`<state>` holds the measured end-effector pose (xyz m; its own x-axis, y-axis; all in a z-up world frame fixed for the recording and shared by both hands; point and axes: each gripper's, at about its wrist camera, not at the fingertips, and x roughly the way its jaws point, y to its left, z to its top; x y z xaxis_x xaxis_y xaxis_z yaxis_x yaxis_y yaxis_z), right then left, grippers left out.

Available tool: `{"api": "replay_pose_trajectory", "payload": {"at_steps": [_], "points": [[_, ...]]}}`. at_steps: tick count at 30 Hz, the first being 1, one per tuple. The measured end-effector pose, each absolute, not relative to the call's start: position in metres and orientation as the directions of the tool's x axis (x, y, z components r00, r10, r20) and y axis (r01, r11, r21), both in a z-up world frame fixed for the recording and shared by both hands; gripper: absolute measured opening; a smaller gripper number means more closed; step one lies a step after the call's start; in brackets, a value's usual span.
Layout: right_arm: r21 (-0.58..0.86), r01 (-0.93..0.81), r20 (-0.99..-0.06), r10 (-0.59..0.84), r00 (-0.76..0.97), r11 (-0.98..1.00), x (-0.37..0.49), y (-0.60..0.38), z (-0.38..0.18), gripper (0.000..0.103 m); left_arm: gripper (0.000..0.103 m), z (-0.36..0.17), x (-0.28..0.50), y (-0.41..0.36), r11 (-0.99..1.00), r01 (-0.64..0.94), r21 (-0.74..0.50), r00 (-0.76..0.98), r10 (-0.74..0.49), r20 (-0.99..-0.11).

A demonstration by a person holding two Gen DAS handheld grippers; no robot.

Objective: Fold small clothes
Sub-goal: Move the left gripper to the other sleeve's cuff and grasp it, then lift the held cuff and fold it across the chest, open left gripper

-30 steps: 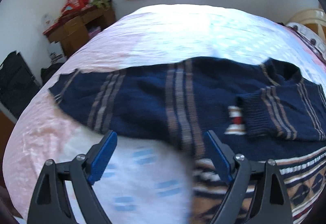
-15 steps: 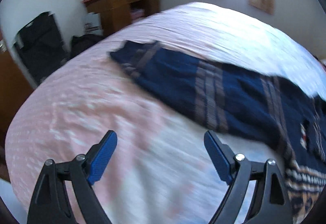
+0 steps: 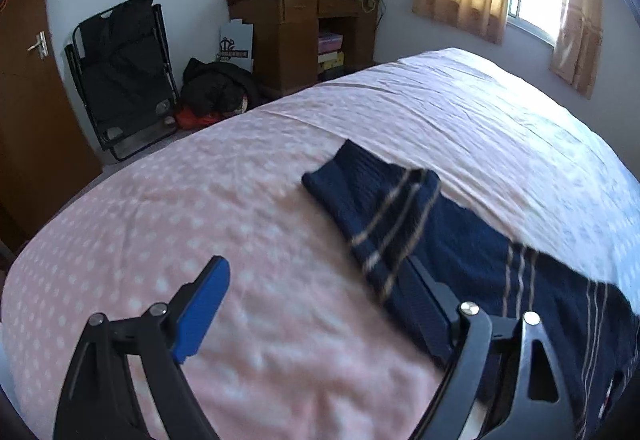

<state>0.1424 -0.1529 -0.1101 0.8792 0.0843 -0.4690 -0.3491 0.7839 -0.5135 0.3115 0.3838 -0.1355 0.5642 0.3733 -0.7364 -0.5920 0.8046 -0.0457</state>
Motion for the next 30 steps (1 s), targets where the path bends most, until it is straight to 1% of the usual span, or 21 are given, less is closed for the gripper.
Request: {"api": "replay_pose_trajectory", "payload": {"at_steps": [2,5,7,8,11,12,13,14,15,16,17,18,20,24,30], "points": [[-0.501,-0.368,-0.487,0.097,0.868,0.783,0.143,-0.152,-0.114,0.084,0.088,-0.142,0.324,0.392,0.796,-0.603,-0.045,0.548,0.373,-0.749],[-0.470,-0.366,-0.504,0.096,0.858,0.803,0.150,-0.158,-0.115,0.084,0.079,-0.153,0.337,0.408,0.768,-0.638,-0.059,0.516,0.370,-0.773],[-0.438,-0.353,-0.518,0.090,0.851,0.827,0.156,-0.166,-0.114,0.084,0.078,-0.161,0.345,0.420,0.751,-0.655,-0.086,0.508,0.353,-0.786],[-0.420,-0.344,-0.524,0.085,0.847,0.840,0.160,-0.170,-0.113,0.084,0.078,-0.160,0.347,0.420,0.748,-0.658,-0.092,0.514,0.356,-0.781],[-0.384,-0.303,-0.537,0.056,0.842,0.872,0.166,-0.176,-0.115,0.084,0.070,-0.159,0.357,0.425,0.764,-0.632,-0.132,0.548,0.320,-0.773],[-0.372,-0.286,-0.541,0.044,0.840,0.883,0.169,-0.179,-0.116,0.084,0.060,-0.160,0.359,0.424,0.768,-0.627,-0.132,0.552,0.319,-0.770],[-0.358,-0.268,-0.546,0.032,0.837,0.894,0.172,-0.182,-0.117,0.084,0.053,-0.159,0.360,0.423,0.770,-0.626,-0.127,0.554,0.324,-0.767],[-0.348,-0.254,-0.550,0.023,0.835,0.902,0.174,-0.184,-0.118,0.084,0.036,-0.160,0.360,0.421,0.772,-0.623,-0.126,0.557,0.325,-0.764],[-0.341,-0.242,-0.552,0.015,0.834,0.908,0.176,-0.185,-0.119,0.084,0.024,-0.160,0.360,0.420,0.774,-0.620,-0.128,0.561,0.323,-0.763],[-0.337,-0.231,-0.553,0.007,0.833,0.913,0.176,-0.187,-0.119,0.084,0.020,-0.160,0.360,0.419,0.778,-0.613,-0.134,0.567,0.316,-0.760],[-0.334,-0.222,-0.554,0.001,0.833,0.916,0.176,-0.188,-0.119,0.084,0.013,-0.159,0.359,0.418,0.786,-0.601,-0.144,0.578,0.303,-0.758],[-0.328,-0.213,-0.554,-0.005,0.832,0.920,0.177,-0.189,-0.119,0.084,0.010,-0.158,0.358,0.417,0.789,-0.596,-0.149,0.582,0.297,-0.757],[-0.321,-0.203,-0.553,-0.009,0.833,0.925,0.177,-0.192,-0.119,0.084,0.009,-0.154,0.357,0.415,0.790,-0.592,-0.157,0.590,0.293,-0.752],[-0.303,-0.193,-0.547,-0.004,0.837,0.933,0.175,-0.197,-0.115,0.084,0.008,-0.143,0.350,0.414,0.781,-0.584,-0.221,0.628,0.262,-0.733],[-0.274,-0.189,-0.536,0.013,0.844,0.943,0.172,-0.203,-0.111,0.084,0.008,-0.108,0.341,0.386,0.818,-0.510,-0.267,0.701,0.215,-0.680]]}}
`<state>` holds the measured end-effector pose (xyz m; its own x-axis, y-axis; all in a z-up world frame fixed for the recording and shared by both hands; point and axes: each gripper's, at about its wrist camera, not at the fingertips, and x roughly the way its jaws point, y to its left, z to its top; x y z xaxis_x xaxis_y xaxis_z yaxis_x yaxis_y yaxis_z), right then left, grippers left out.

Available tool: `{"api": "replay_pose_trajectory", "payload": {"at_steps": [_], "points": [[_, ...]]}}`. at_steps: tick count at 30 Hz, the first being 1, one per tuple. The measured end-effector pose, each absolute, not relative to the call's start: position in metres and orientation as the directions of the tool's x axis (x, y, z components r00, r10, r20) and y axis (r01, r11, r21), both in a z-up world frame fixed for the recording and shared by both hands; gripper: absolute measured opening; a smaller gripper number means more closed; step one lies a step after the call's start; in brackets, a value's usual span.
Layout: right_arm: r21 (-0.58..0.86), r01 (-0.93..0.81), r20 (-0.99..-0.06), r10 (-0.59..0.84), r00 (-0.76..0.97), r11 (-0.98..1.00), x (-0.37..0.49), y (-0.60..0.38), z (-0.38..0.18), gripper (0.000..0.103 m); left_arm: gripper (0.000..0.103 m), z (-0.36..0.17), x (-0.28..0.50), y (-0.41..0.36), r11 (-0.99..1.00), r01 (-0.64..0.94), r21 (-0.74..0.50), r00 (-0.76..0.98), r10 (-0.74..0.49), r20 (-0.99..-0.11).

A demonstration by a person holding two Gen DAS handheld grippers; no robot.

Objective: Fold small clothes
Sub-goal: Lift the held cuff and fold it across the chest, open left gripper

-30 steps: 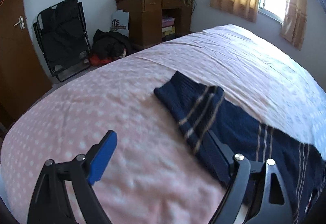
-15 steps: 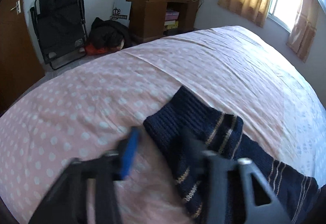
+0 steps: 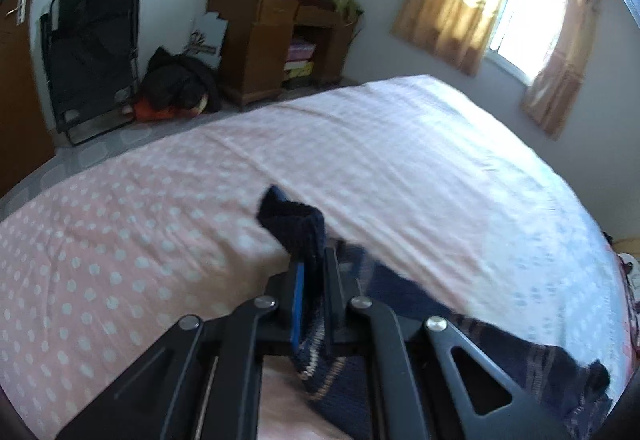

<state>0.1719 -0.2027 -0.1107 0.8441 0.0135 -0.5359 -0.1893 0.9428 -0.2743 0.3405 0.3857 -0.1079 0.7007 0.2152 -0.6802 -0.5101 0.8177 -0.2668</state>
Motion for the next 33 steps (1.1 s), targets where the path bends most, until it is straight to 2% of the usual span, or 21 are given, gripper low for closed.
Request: {"api": "replay_pose_trajectory", "payload": {"at_steps": [14,20,33], "points": [[-0.202,-0.177,-0.493,0.056,0.868,0.963,0.155,-0.233,-0.091,0.084,0.008,-0.020,0.322,0.268,0.862,-0.263,-0.434,0.834,-0.023,-0.551],[-0.169,-0.162,-0.482,0.062,0.874,0.972,0.146,-0.253,-0.089,0.084,0.008,-0.005,0.323,0.208,0.836,-0.171,-0.521,0.836,-0.157,-0.526],[-0.079,-0.161,-0.454,0.109,0.885,0.984,0.134,-0.273,-0.091,0.084,0.008,-0.003,0.320,0.048,0.842,0.016,-0.539,0.805,-0.331,-0.493]]}}
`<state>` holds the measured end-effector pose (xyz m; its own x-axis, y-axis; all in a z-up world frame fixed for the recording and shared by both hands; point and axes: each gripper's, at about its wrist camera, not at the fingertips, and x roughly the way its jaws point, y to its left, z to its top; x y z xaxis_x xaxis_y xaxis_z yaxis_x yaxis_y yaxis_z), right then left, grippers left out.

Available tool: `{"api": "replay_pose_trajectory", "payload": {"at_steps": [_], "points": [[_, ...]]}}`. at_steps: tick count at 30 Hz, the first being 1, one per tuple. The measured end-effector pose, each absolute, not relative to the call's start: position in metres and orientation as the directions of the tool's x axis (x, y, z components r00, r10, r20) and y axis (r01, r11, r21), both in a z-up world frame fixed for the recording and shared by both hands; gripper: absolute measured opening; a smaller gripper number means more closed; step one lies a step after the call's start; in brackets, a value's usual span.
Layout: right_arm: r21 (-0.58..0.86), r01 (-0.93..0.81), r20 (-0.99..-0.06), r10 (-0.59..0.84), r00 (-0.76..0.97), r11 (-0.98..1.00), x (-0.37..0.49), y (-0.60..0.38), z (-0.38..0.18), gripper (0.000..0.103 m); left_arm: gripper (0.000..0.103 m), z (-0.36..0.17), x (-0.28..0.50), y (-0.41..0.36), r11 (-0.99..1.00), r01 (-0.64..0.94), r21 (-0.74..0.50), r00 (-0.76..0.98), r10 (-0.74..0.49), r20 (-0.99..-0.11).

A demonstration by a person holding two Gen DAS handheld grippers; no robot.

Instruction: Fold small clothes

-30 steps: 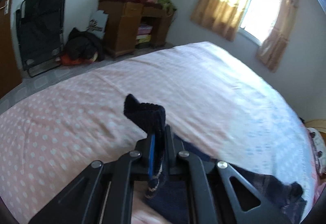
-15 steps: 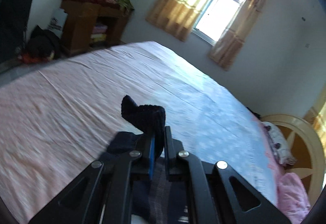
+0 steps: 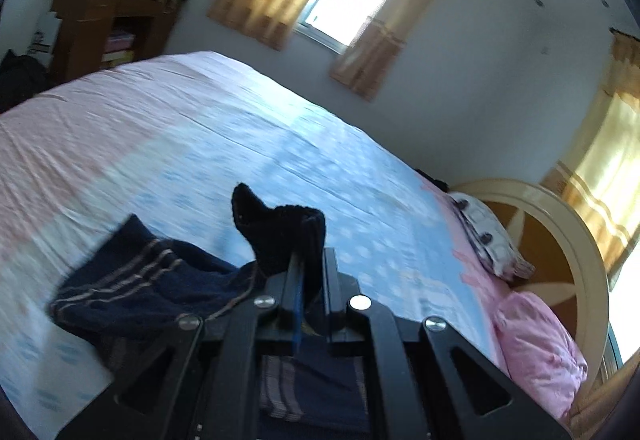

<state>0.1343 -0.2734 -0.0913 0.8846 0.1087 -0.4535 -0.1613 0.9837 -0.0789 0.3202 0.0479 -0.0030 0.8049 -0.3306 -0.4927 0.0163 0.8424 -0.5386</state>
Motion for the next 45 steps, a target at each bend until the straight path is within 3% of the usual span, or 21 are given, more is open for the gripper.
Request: {"api": "replay_pose_trajectory", "payload": {"at_steps": [5,15,19,20,21,23,27,33,39,42,45], "points": [[-0.007,-0.136,-0.471,0.116,0.875,0.991,0.138,-0.284,-0.096,0.084,0.008,-0.024,0.329,-0.030,0.849,0.084,-0.522,0.757,-0.395,-0.521],[0.042,-0.098,-0.515,0.105,0.851,0.994,0.147,-0.294,-0.109,0.084,0.010,-0.076,0.336,-0.138,0.913,0.162,-0.374,0.670,-0.380,-0.638],[0.075,-0.086,-0.539,0.113,0.834,0.993,0.152,-0.301,-0.113,0.084,0.025,-0.076,0.327,-0.150,0.929,0.217,-0.300,0.649,-0.367,-0.666],[0.083,-0.086,-0.541,0.117,0.833,0.993,0.153,-0.302,-0.113,0.084,0.033,-0.073,0.321,-0.150,0.929,0.245,-0.278,0.654,-0.370,-0.659],[0.088,-0.086,-0.542,0.120,0.831,0.992,0.153,-0.303,-0.114,0.084,0.049,-0.070,0.315,-0.150,0.935,0.259,-0.244,0.666,-0.356,-0.655],[0.094,-0.091,-0.546,0.128,0.828,0.991,0.153,-0.303,-0.115,0.084,0.065,-0.060,0.298,-0.138,0.941,0.282,-0.186,0.701,-0.335,-0.630],[0.093,-0.109,-0.544,0.142,0.827,0.990,0.153,-0.301,-0.115,0.084,0.075,-0.046,0.273,-0.092,0.960,0.266,-0.082,0.769,-0.263,-0.583],[0.133,-0.080,-0.566,0.142,0.812,0.988,0.155,-0.309,-0.107,0.084,0.089,-0.062,0.248,0.011,0.989,0.009,0.147,0.836,0.073,-0.544],[0.171,-0.122,-0.624,0.203,0.755,0.978,0.181,-0.298,-0.079,0.084,0.093,-0.106,0.251,0.114,0.977,-0.161,0.140,0.729,0.213,-0.651],[0.162,-0.157,-0.671,0.226,0.706,0.974,0.207,-0.286,-0.075,0.084,0.093,-0.125,0.254,0.135,0.985,-0.160,0.067,0.677,0.159,-0.719],[0.245,-0.134,-0.717,0.273,0.641,0.960,0.240,-0.285,-0.082,0.084,0.093,-0.136,0.257,0.134,0.992,-0.123,0.027,0.658,0.102,-0.746]]}}
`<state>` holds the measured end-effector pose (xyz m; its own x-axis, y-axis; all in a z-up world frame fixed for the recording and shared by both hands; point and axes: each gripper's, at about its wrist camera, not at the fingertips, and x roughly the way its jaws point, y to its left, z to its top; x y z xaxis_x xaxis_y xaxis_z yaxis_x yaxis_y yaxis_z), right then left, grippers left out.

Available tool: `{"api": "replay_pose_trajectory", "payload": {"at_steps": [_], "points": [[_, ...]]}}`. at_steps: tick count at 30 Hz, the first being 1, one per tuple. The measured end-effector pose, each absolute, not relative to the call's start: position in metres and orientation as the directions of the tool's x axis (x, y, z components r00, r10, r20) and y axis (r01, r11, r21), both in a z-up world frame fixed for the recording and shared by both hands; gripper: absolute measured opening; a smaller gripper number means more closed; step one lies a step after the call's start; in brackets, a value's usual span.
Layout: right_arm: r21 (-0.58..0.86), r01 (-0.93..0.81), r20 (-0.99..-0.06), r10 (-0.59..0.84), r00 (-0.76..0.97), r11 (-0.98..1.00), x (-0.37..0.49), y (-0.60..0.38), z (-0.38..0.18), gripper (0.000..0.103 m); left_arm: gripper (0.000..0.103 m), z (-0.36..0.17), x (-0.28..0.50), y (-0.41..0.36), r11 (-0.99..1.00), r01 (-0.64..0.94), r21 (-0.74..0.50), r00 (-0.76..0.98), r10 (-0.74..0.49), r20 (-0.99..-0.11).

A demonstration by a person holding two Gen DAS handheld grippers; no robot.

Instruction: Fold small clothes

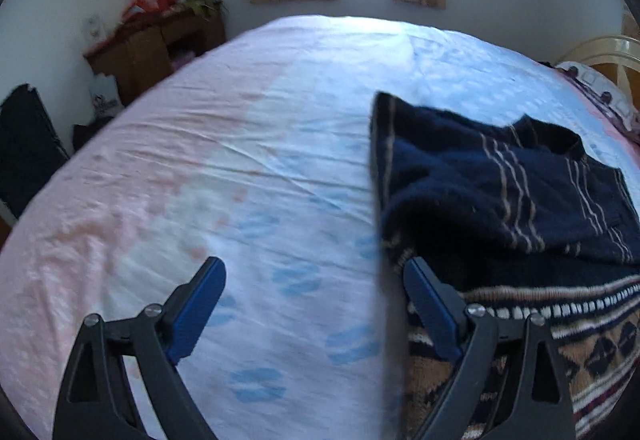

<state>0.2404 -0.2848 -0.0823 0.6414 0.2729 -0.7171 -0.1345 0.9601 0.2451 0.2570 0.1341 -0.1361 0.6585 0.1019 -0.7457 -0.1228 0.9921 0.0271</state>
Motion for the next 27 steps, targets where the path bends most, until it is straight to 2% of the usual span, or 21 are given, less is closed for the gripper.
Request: {"api": "replay_pose_trajectory", "payload": {"at_steps": [2,4,7,12,13,15,17,18,19,20,22,27], "points": [[0.306,-0.090,-0.739,0.296,0.605,0.948,0.264,-0.286,-0.091,0.074,0.093,-0.140,0.262,0.127,0.994,-0.098,0.039,0.655,0.094,-0.750],[0.323,-0.049,-0.753,0.288,0.592,0.945,0.281,-0.284,-0.099,0.069,0.093,-0.140,0.271,0.120,0.995,-0.089,0.055,0.657,0.100,-0.747],[0.344,-0.025,-0.767,0.297,0.569,0.938,0.304,-0.278,-0.110,0.064,0.094,-0.139,0.283,0.119,0.996,-0.081,0.043,0.665,0.086,-0.742],[0.311,-0.048,-0.803,0.290,0.522,0.949,0.329,-0.255,-0.125,0.064,0.095,-0.158,0.290,0.124,0.996,-0.084,0.042,0.639,0.086,-0.764],[0.304,-0.052,-0.810,0.286,0.511,0.951,0.334,-0.250,-0.129,0.059,0.095,-0.161,0.289,0.124,0.995,-0.090,0.034,0.632,0.083,-0.771],[0.295,-0.049,-0.823,0.280,0.495,0.954,0.342,-0.242,-0.139,0.055,0.103,-0.156,0.283,0.125,0.995,-0.098,0.028,0.657,0.086,-0.749],[0.276,-0.049,-0.824,0.263,0.501,0.960,0.345,-0.236,-0.143,0.052,0.103,-0.157,0.283,0.122,0.995,-0.090,0.038,0.655,0.088,-0.751],[0.253,-0.059,-0.825,0.247,0.508,0.966,0.345,-0.230,-0.143,0.047,0.103,-0.158,0.284,0.120,0.995,-0.084,0.050,0.647,0.092,-0.757],[0.243,-0.070,-0.827,0.244,0.506,0.968,0.345,-0.226,-0.142,0.027,0.103,-0.159,0.286,0.117,0.995,-0.075,0.059,0.640,0.093,-0.763],[0.227,-0.087,-0.830,0.240,0.503,0.970,0.344,-0.220,-0.141,0.016,0.103,-0.159,0.286,0.116,0.995,-0.070,0.064,0.640,0.094,-0.762],[0.166,-0.114,-0.830,0.201,0.520,0.980,0.339,-0.212,-0.137,0.009,0.103,-0.158,0.285,0.116,0.996,-0.065,0.058,0.646,0.087,-0.759],[0.086,-0.134,-0.775,0.151,0.614,0.987,0.325,-0.214,-0.108,0.007,0.103,-0.150,0.275,0.125,0.999,-0.010,-0.048,0.685,-0.028,-0.728]]}}
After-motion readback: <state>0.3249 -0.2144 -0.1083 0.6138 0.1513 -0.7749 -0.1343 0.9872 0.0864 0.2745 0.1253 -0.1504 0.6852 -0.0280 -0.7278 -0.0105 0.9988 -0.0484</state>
